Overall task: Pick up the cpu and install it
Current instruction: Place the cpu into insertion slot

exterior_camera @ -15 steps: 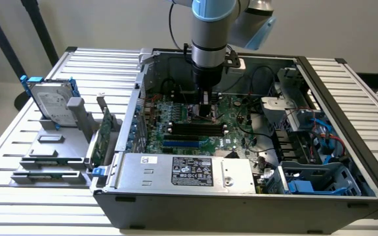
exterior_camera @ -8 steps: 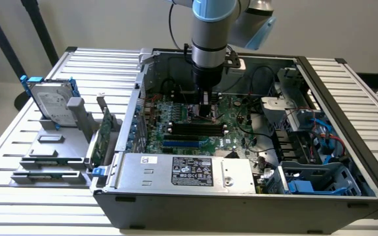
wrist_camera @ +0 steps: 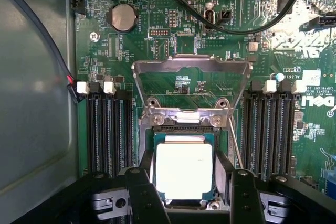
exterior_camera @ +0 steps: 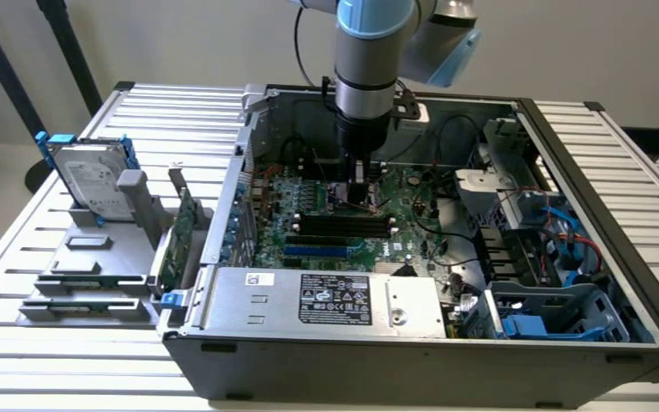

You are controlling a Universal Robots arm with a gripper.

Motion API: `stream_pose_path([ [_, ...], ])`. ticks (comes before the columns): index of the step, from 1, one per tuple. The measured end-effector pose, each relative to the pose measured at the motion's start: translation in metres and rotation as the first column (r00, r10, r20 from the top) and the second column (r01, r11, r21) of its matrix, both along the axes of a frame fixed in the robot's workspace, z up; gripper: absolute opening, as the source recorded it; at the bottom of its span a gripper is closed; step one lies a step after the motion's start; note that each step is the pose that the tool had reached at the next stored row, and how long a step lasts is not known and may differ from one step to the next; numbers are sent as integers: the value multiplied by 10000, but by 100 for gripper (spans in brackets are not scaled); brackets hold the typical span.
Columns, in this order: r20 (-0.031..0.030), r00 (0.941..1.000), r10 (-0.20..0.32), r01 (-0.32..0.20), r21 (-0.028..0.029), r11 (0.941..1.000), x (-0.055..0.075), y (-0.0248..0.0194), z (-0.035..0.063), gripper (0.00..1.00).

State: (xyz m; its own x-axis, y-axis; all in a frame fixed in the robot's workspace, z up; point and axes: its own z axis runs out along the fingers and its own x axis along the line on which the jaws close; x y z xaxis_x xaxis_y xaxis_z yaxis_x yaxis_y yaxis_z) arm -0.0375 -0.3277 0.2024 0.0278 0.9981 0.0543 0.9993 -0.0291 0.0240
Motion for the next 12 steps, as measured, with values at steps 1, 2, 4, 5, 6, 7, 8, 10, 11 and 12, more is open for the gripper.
stream_pose_path([
  [1,-8,10000,0,0,-1,10000,2,0,0,55],
  [2,-17,10000,1,-1,-2,10000,5,-1,-1,55],
  [4,-34,10000,0,0,-6,10000,10,-2,-1,55],
  [5,-42,10000,0,0,-9,10000,11,-2,-2,55],
  [6,-47,10000,-1,1,-12,10000,12,-2,-2,55],
  [7,-51,10000,-1,1,-19,10000,12,-2,-3,55],
  [8,-53,10000,-1,1,-27,10000,12,-2,-4,55],
  [10,-54,10000,1,-1,-54,10000,13,-2,-5,55],
  [11,-54,10000,1,-2,-69,10000,13,-2,-5,55],
  [12,-53,10000,1,-1,-83,10000,13,-2,-6,55],
])
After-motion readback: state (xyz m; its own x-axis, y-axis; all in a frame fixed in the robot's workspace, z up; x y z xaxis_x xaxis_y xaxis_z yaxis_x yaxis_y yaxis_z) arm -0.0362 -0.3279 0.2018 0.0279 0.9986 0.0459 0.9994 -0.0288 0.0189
